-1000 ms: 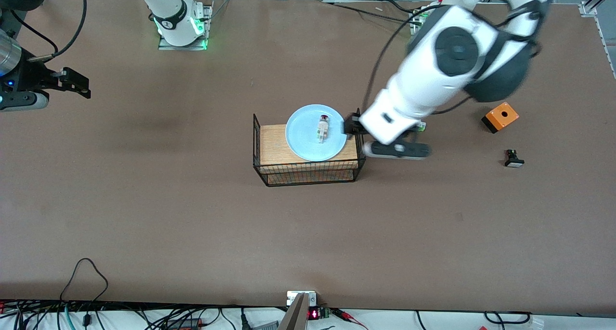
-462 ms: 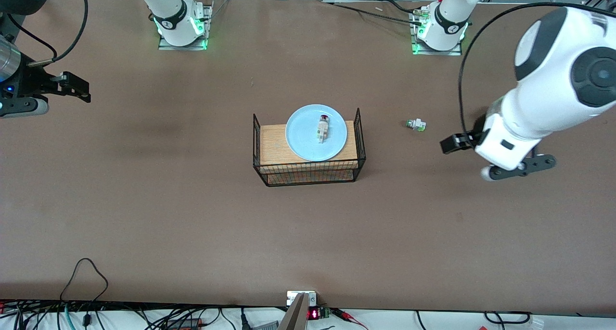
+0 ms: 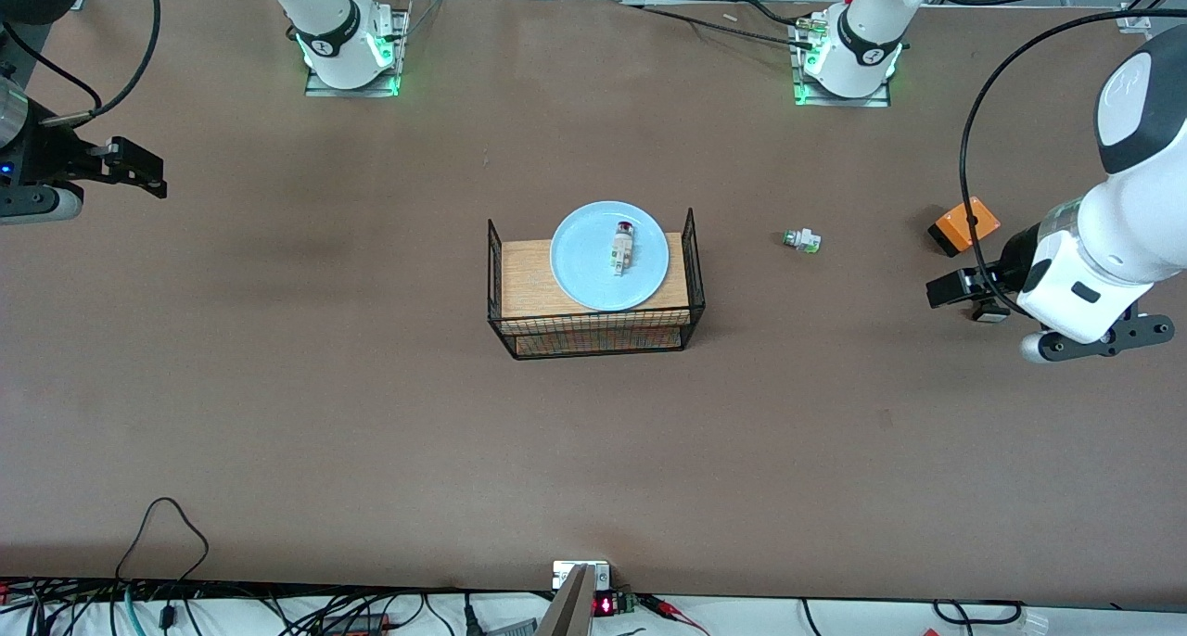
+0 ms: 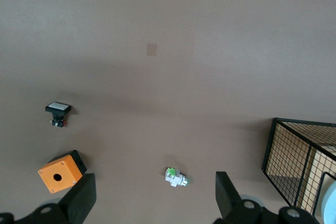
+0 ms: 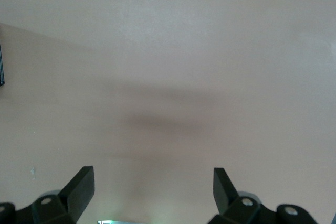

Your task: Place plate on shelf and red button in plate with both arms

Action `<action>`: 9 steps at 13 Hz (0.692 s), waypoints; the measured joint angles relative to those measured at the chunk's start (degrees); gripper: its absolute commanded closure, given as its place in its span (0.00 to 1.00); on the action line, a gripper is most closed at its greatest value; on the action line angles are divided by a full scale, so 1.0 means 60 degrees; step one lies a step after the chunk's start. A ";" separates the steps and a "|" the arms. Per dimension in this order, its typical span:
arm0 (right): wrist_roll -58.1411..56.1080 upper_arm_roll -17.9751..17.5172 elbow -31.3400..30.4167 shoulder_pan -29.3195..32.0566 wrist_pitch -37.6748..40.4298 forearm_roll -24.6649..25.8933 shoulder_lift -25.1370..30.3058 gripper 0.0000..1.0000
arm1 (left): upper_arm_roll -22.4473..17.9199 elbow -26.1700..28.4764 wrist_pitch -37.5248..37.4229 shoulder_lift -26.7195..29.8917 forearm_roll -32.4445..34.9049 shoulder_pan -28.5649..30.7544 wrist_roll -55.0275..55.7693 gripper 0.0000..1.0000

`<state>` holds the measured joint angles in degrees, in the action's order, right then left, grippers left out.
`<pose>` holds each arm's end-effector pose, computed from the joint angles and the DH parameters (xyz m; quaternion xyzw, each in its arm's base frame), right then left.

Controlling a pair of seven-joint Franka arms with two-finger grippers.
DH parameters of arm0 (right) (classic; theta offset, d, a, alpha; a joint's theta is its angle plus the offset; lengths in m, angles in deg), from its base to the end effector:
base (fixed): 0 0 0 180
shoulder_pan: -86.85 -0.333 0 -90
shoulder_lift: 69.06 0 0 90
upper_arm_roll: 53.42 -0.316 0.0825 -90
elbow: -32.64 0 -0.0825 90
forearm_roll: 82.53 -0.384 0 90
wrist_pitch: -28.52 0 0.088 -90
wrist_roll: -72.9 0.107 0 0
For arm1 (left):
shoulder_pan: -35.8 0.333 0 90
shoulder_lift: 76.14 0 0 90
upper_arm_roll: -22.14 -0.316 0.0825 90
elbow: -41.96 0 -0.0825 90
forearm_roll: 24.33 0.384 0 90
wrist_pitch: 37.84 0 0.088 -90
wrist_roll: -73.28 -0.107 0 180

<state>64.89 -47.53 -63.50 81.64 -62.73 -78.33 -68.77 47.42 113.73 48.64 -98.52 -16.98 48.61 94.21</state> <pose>0.5503 -0.0144 0.5789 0.9963 0.0661 -0.0428 0.0332 0.6493 -0.0727 0.5485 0.9950 0.0850 -0.0525 0.0032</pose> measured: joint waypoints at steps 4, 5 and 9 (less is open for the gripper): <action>0.0006 0.0000 0.0003 0.0000 -0.0002 -0.0060 0.0000 0.00 | -0.2110 0.0474 0.0260 0.0549 -0.0789 -0.1012 -0.2319 0.00; 0.0007 0.0001 0.0004 0.0001 -0.0002 -0.0062 0.0000 0.00 | -0.2900 0.0779 0.0521 0.0730 -0.1021 -0.1434 -0.2788 0.00; 0.0008 0.0003 0.0005 0.0001 -0.0002 -0.0063 0.0000 0.00 | -0.3605 0.2808 0.1792 0.1858 -0.1154 -0.1804 -0.3047 0.00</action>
<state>64.94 -47.51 -63.47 81.64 -62.74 -78.71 -68.78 25.79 130.58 59.39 -87.37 -23.91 37.78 75.93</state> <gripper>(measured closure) 0.000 0.000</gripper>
